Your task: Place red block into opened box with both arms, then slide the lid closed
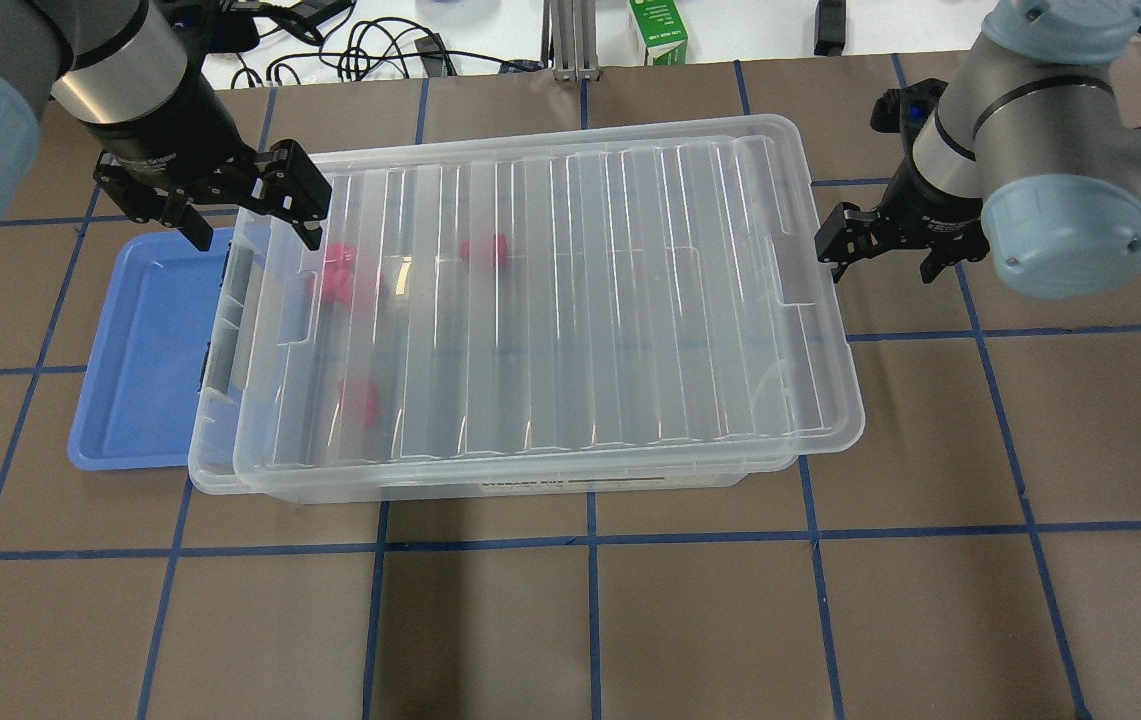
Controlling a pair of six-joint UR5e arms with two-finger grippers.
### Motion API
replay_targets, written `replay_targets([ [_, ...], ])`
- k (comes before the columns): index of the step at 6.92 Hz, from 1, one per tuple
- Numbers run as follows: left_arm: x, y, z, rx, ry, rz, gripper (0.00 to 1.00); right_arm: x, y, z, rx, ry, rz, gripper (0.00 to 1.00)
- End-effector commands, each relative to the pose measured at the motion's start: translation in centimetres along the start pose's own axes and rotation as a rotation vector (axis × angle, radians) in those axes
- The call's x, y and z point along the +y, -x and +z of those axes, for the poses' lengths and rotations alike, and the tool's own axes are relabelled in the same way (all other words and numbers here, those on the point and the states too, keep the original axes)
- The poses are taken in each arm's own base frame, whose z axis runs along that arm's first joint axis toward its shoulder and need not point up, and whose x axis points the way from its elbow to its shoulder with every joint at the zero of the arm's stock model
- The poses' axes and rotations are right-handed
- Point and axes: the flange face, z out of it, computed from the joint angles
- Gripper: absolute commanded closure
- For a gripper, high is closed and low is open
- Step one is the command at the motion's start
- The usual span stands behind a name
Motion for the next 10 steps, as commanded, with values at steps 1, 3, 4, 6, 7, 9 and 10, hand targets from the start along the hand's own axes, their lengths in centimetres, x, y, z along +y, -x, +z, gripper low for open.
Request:
replay_targets([
  [1,-0.5,0.1,0.9,-0.002,0.021,-0.002,0.00,0.1,1.3,0.0,-0.014,-0.003,-0.004,0.00],
  [3,-0.2,0.1,0.0,-0.007,0.014,-0.003,0.00,-1.0,1.2,-2.0,-0.006,-0.021,-0.008,0.00],
  [4,-0.4,0.2,-0.5,-0.007,0.008,-0.005,0.00,-1.7,1.3,-5.7,-0.008,-0.006,-0.007,0.00],
  [6,-0.4,0.2,-0.4,-0.007,0.014,-0.005,0.00,-0.9,4.4,-15.8,-0.020,0.012,0.083,0.00],
  [7,-0.4,0.2,-0.4,-0.007,0.014,-0.006,0.00,0.8,8.8,-17.5,-0.013,0.019,0.107,0.00],
  [9,-0.4,0.1,-0.4,-0.005,0.012,-0.005,0.00,4.3,12.0,-17.8,-0.011,0.002,0.068,0.00],
  [10,-0.4,0.2,-0.4,-0.005,0.012,-0.005,0.00,4.3,11.6,-17.7,0.023,-0.002,0.059,0.00],
])
